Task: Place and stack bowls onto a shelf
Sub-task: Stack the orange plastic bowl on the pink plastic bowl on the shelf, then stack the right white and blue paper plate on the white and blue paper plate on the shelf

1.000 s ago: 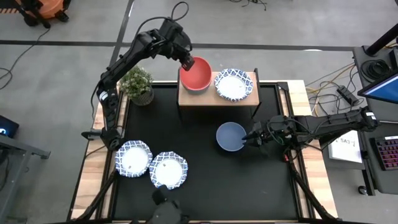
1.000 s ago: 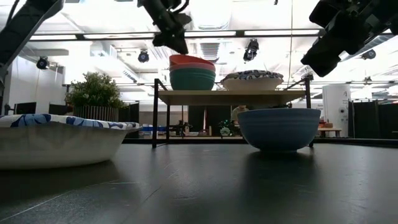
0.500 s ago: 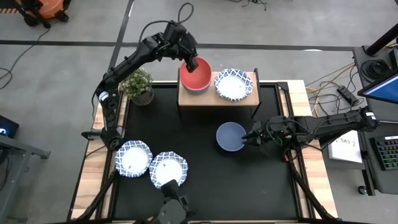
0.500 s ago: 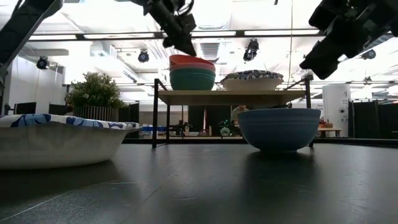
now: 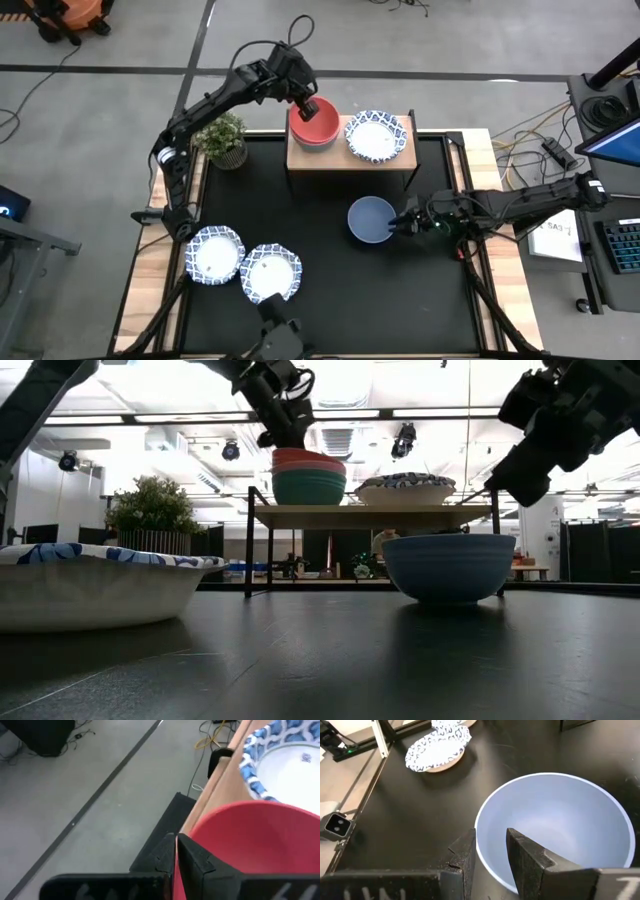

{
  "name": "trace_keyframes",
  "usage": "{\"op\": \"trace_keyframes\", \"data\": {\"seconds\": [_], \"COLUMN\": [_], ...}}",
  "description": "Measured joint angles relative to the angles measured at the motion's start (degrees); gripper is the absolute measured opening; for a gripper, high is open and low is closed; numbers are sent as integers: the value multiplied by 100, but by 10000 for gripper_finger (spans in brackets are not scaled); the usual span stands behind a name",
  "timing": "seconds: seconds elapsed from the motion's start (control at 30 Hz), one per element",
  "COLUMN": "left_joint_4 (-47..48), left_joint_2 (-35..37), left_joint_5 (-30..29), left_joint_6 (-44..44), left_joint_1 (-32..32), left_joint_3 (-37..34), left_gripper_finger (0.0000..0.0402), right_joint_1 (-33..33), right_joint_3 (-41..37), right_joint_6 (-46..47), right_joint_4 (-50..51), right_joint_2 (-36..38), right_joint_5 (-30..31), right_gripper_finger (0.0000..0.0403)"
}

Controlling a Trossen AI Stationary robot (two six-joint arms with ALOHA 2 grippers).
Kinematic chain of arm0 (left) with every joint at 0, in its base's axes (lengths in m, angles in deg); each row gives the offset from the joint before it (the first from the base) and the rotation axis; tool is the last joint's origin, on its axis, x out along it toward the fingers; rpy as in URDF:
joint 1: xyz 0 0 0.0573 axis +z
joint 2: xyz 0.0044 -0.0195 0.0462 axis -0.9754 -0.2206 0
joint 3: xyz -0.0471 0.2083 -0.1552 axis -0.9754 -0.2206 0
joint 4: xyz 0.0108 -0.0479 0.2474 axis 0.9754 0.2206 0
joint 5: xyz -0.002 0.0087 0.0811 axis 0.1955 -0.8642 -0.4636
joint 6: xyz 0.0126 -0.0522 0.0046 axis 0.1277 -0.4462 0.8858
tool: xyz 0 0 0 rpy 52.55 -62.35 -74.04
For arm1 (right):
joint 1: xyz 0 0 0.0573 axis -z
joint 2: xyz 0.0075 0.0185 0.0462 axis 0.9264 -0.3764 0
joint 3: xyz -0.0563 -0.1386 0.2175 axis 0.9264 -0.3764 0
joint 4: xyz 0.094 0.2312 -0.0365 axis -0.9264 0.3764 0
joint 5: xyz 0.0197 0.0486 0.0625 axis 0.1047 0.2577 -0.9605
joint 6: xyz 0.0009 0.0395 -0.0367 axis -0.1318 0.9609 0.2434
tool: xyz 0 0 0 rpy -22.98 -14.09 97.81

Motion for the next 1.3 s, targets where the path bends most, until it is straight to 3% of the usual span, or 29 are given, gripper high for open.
{"op": "trace_keyframes", "data": {"seconds": [0.23, 0.37, 0.57, 0.73, 1.0, 1.3], "left_joint_4": [75, -438, -2210, -3003, -3005, -2595], "left_joint_2": [775, 1470, 2532, 2936, 2941, 2943], "left_joint_5": [141, 151, 163, -131, -232, 36], "left_joint_6": [-152, -330, -570, -757, -802, -920], "left_joint_1": [-107, -208, -486, -526, -526, -667], "left_joint_3": [-303, -1403, -3487, -4429, -4762, -4349], "left_gripper_finger": [1, 1, 1, 1, 1, 1], "right_joint_1": [0, -1, 0, -2, -1, -2], "right_joint_3": [-96, -96, -96, -96, -96, -96], "right_joint_6": [-69, -236, -325, -325, -302, -129], "right_joint_4": [-364, -503, -607, -731, -796, -800], "right_joint_2": [-2, 0, 0, 0, 0, 0], "right_joint_5": [1, 0, 2, 2, 7, 55], "right_gripper_finger": [98, 98, 98, 98, 98, 98]}}
